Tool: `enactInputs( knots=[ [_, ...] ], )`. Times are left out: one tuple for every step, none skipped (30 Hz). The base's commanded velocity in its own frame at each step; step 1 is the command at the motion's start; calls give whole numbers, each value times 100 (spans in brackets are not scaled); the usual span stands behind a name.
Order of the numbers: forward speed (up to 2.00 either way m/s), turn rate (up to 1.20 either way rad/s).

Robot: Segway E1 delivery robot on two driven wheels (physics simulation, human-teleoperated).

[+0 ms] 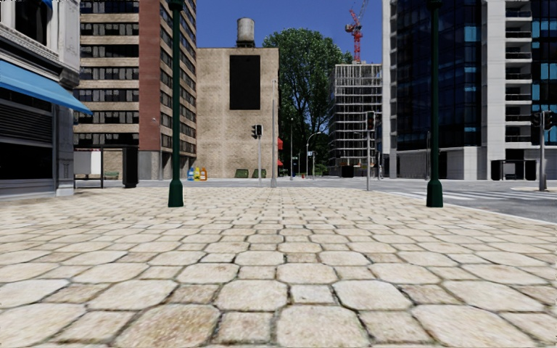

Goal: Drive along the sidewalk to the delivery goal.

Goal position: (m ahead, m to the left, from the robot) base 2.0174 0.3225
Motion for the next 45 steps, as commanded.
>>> enactInputs(
  knots=[
    [178,0],
    [178,0],
    [178,0],
    [178,0],
    [178,0],
    [178,0],
    [178,0],
    [178,0],
    [178,0],
    [178,0],
    [178,0],
    [178,0],
    [178,0],
    [175,0],
    [160,0],
    [160,0],
    [152,11],
    [151,18],
    [150,20],
    [150,20],
    [150,20],
    [147,20],
    [140,20],
    [131,19],
    [131,19],
    [122,17],
    [116,17],
    [114,17],
    [113,16],
    [113,16],
    [113,13],
    [111,10],
    [108,2],
    [106,0],
    [106,0],
    [93,0],
    [85,0],
    [77,0],
    [77,0],
    [69,0],
    [53,0],
    [0,0],
    [0,0],
    [0,0],
    [0,0]
  ],
)
